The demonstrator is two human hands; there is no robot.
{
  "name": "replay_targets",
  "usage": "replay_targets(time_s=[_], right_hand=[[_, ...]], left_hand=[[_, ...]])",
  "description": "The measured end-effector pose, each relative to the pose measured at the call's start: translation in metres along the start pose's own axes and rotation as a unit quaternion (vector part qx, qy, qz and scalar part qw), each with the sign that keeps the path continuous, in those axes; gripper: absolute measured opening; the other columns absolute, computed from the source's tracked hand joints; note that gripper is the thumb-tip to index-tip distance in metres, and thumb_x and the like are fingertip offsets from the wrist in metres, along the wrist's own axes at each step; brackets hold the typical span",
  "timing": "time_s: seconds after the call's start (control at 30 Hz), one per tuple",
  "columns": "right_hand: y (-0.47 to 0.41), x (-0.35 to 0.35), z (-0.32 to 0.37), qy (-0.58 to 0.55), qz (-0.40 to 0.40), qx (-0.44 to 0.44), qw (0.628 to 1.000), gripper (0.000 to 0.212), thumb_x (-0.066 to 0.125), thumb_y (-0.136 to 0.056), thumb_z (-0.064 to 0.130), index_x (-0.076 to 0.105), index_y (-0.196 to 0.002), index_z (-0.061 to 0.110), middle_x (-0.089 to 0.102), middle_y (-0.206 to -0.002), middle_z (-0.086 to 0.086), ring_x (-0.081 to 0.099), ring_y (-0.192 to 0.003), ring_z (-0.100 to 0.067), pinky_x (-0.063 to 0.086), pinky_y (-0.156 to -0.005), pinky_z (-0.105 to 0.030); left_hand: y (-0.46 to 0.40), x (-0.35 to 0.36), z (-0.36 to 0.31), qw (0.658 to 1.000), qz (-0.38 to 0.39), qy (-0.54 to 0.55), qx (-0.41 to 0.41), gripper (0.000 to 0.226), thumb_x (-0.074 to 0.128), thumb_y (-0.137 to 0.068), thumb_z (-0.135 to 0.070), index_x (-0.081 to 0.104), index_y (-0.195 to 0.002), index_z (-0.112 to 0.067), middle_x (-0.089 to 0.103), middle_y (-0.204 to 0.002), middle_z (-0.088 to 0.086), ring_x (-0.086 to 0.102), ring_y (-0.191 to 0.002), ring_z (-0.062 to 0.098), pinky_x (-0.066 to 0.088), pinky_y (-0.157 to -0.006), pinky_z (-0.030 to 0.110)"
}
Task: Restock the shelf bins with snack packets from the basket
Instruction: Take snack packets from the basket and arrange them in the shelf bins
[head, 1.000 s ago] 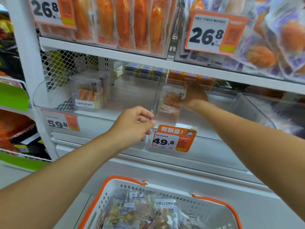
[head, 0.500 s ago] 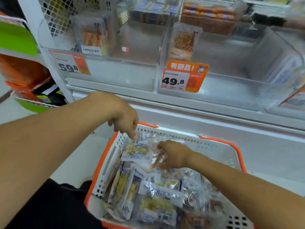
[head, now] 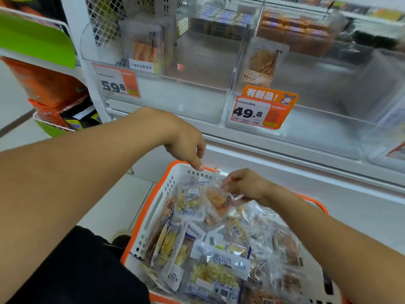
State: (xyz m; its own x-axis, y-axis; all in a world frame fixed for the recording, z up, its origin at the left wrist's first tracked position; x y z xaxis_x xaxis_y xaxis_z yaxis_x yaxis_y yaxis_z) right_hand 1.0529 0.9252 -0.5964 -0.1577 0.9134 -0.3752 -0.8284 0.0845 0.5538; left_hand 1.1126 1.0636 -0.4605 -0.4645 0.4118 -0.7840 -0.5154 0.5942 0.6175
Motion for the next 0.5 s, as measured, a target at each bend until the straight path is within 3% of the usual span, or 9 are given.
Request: replay_targets(time_s=[0.1,0.17,0.27,0.37,0.43,0.5], right_hand=[[0.028,-0.053,0.051,-0.008,0.010,-0.065,0.998,0.012,0.056,-0.097,0.000,0.067,-0.101,0.000,0.063,-0.082,-0.006,0.055,-0.063,-0.009,0.052,-0.053,-0.024],[0.051,-0.081,0.088,-0.058,-0.007,-0.123,0.991,0.013,0.054,-0.096,-0.001,0.066,-0.099,0.003,0.061,-0.075,-0.005,0.054,-0.059,-0.009,0.048,-0.051,-0.022],[0.082,-0.101,0.131,-0.139,-0.030,-0.208,0.968,0.013,0.056,-0.094,0.001,0.063,-0.090,0.011,0.060,-0.064,0.005,0.050,-0.053,-0.006,0.043,-0.049,-0.018],[0.106,-0.120,0.156,-0.241,-0.068,-0.276,0.928,0.006,0.061,-0.085,0.014,0.065,-0.089,0.014,0.062,-0.076,-0.003,0.049,-0.064,-0.017,0.047,-0.052,-0.020],[0.121,-0.129,0.161,-0.244,-0.075,-0.291,0.922,0.018,0.063,-0.083,0.019,0.068,-0.099,0.013,0.066,-0.085,-0.007,0.057,-0.072,-0.021,0.053,-0.058,-0.024],[0.129,-0.127,0.161,-0.191,-0.056,-0.281,0.939,0.036,0.068,-0.081,0.018,0.066,-0.115,0.007,0.071,-0.096,-0.012,0.067,-0.082,-0.024,0.058,-0.063,-0.029]], left_hand=[[0.003,-0.004,0.011,0.999,-0.020,0.049,-0.013,0.087,0.065,-0.084,-0.059,0.025,-0.153,-0.024,0.041,-0.148,-0.003,0.046,-0.131,0.023,0.039,-0.109,0.038],[0.005,-0.010,0.009,0.987,-0.044,0.152,0.017,0.094,0.074,-0.079,-0.053,0.024,-0.153,-0.024,0.040,-0.151,-0.003,0.047,-0.131,0.019,0.042,-0.106,0.035],[0.008,-0.031,-0.003,0.909,-0.078,0.396,0.106,0.055,0.081,-0.079,-0.025,0.055,-0.127,-0.020,0.063,-0.124,0.002,0.068,-0.097,0.014,0.058,-0.076,0.029],[0.020,-0.060,-0.010,0.836,-0.133,0.511,0.151,0.028,0.077,-0.081,-0.007,0.061,-0.104,-0.012,0.073,-0.090,0.007,0.072,-0.076,0.017,0.051,-0.050,0.020],[0.027,-0.074,-0.011,0.803,-0.175,0.546,0.160,0.021,0.076,-0.081,-0.005,0.063,-0.096,-0.011,0.074,-0.089,0.007,0.071,-0.072,0.015,0.049,-0.050,0.018],[0.029,-0.084,-0.009,0.775,-0.217,0.571,0.160,0.020,0.077,-0.080,-0.004,0.067,-0.097,-0.007,0.073,-0.094,0.013,0.068,-0.070,0.014,0.052,-0.054,0.019]])
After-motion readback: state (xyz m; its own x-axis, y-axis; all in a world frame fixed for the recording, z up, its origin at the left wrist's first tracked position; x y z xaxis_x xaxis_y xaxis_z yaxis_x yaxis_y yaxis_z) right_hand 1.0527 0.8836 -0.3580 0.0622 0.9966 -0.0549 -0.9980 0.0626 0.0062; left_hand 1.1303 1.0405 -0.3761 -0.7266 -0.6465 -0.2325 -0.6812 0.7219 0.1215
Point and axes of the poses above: each hand's wrist, its own y-axis away from the middle knuckle, its own x-axis out of the palm, z = x × y, the point moved 10 cm from there along -y, towards the middle knuckle
